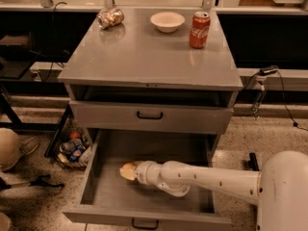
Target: Place orange into middle drawer
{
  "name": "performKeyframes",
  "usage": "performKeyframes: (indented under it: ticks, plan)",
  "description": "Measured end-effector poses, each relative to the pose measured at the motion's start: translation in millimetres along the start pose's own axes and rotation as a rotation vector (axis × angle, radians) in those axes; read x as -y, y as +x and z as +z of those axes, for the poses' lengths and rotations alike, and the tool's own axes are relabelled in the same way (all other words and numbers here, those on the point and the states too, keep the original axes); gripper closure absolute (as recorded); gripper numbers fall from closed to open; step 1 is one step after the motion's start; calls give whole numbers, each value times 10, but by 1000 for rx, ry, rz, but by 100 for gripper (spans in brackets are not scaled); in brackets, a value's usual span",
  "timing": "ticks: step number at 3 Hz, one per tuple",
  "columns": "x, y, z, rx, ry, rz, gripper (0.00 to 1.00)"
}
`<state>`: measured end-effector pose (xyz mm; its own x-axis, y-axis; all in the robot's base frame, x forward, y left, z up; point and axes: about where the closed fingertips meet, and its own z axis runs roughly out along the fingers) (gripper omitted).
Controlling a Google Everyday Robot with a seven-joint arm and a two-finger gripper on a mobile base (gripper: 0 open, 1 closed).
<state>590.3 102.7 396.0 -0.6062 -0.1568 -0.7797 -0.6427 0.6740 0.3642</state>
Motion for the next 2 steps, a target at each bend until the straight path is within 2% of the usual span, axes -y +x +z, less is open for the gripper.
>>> performKeyframes:
  ticks: [2]
  plan:
    - [-7,3,21,-23,-14,-5,4]
